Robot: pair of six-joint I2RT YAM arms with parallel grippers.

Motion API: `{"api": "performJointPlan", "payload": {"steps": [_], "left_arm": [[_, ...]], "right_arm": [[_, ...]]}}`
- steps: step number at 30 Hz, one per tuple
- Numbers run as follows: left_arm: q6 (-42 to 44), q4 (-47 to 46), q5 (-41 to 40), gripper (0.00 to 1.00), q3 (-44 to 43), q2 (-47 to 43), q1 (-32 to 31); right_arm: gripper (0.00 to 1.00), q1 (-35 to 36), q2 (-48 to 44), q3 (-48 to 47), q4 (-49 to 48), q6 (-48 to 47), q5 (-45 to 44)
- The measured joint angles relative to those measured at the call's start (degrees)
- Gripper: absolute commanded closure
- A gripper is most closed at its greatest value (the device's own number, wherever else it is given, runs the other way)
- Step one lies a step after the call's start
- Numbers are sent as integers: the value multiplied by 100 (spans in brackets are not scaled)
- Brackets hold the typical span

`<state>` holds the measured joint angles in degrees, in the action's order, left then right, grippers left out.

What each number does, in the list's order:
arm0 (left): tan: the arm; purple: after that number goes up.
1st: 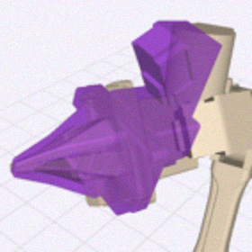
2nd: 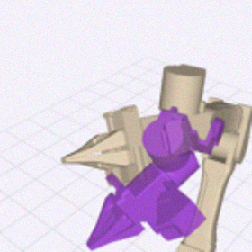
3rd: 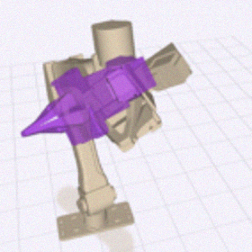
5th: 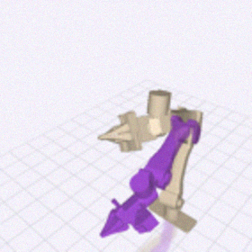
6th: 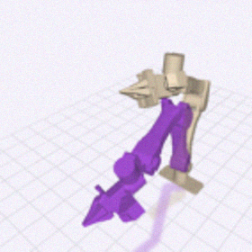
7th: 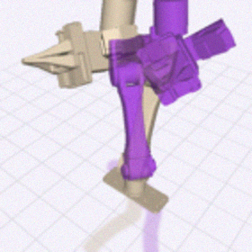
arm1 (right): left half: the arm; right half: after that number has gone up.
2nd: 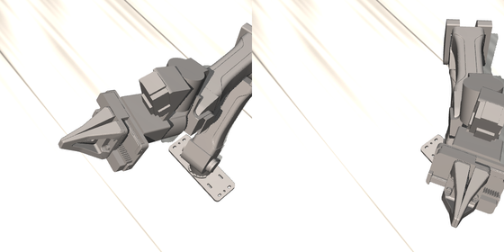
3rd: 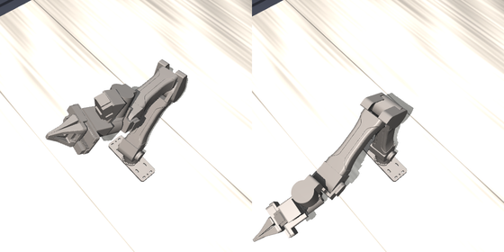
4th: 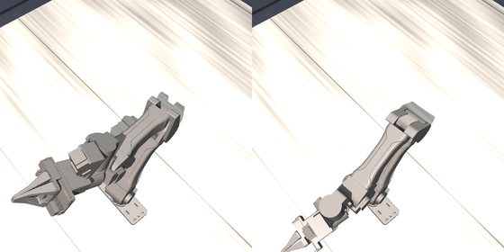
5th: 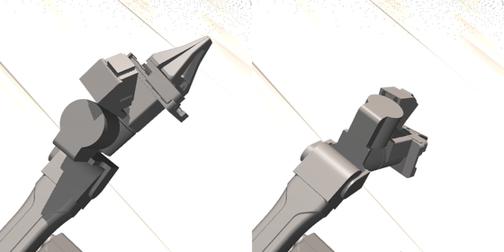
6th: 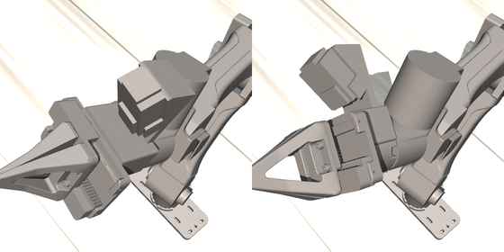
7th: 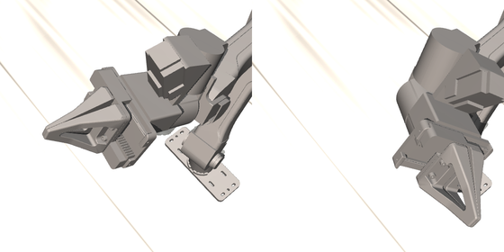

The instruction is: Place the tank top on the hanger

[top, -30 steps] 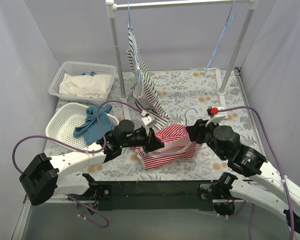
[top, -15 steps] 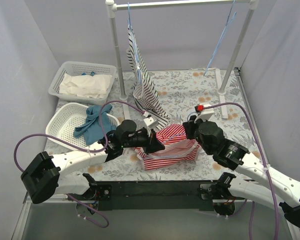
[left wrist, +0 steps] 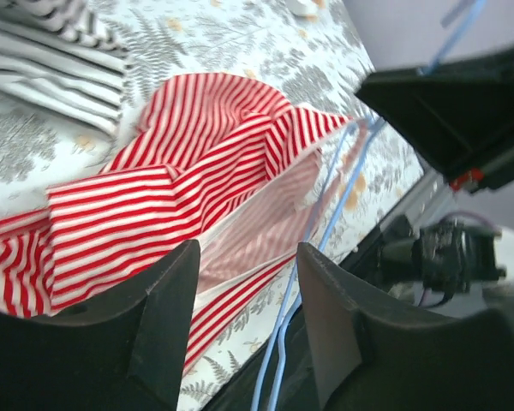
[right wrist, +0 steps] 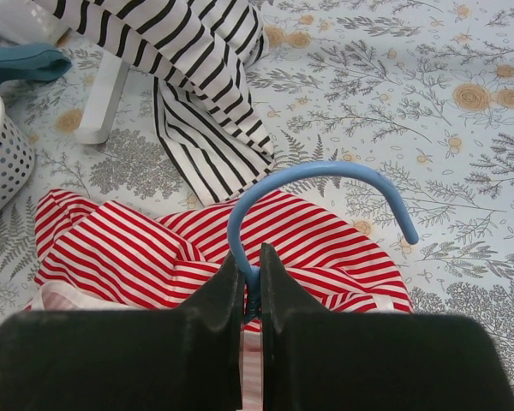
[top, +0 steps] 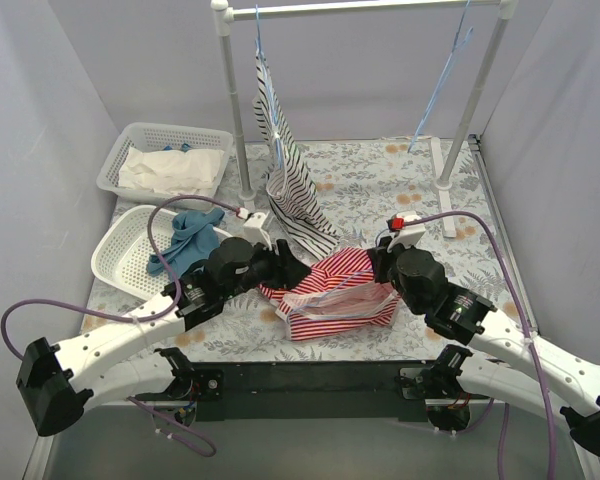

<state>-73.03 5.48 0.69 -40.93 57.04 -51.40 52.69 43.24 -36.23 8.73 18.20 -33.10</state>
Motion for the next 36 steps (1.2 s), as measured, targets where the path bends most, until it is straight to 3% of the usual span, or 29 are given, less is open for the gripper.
{"api": "performJointPlan", "payload": {"steps": [5, 12, 29, 36], "left_arm": [[-920, 1156, -750, 65, -118, -133, 7], [-1394, 2087, -909, 67, -103, 503, 4], [-1075, 2236, -1143, 63, -348, 1491, 4], [-966, 2105, -1071, 74, -424, 1733, 4]], "right_arm": [[99, 0, 2, 68, -4, -31, -42], [99, 0, 35, 236, -96, -46, -81], [99, 11, -17, 315, -127, -83, -149], [99, 11, -17, 315, -127, -83, -175]]}}
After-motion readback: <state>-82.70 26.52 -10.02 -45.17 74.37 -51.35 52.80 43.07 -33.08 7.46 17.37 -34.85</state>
